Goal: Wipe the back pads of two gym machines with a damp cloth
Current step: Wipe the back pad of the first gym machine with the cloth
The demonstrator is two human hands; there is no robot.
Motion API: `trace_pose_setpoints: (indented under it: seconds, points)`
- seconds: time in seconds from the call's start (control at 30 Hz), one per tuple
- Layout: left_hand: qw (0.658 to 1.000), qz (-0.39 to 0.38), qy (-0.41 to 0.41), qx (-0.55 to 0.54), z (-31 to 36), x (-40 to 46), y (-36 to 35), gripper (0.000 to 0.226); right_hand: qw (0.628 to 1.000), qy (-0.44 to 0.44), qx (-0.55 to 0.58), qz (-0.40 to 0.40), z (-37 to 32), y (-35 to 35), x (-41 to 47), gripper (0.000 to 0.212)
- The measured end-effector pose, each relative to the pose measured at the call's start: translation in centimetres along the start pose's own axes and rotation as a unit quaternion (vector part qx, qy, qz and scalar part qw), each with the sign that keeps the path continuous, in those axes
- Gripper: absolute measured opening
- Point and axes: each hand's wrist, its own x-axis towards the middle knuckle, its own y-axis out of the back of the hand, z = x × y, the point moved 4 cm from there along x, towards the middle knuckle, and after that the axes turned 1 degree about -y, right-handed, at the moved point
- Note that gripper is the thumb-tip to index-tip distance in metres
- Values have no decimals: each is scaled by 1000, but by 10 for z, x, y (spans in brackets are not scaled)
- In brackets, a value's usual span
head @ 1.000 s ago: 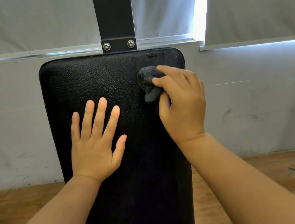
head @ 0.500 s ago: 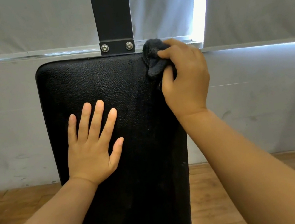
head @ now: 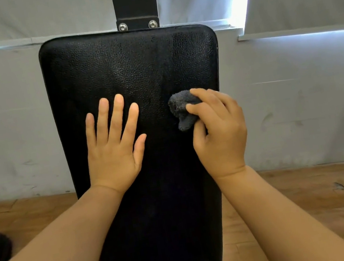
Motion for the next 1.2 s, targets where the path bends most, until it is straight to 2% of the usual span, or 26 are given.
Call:
trace_pose_setpoints:
  seconds: [0.2,0.33,0.53,0.67,0.83,1.03,1.2]
  points:
    - [1000,-12,-19,-5,1,-7,0,62,1000,-5,-9,-10,0,2,-26,28]
    - [999,-8,-32,-1,1,-8,0,66,999,20,-15,-27,0,6,-47,41]
    - [999,-21,-48,9,0,-11,0,71,999,46,-15,-20,5,3,-36,24]
    - [997,-28,-72,16,-1,-14,1,74,1000,1,4,-6,2,2,-44,24]
    - [996,-28,-88,15,0,-17,-1,72,1000,-5,7,-30,-1,7,-78,36]
    - [993,-18,-114,17,2,-21,-3,63,999,-17,1,-40,-4,8,-95,36]
    - [993,-13,-112,21,5,-24,-3,59,999,-22,14,-28,-4,4,-84,24]
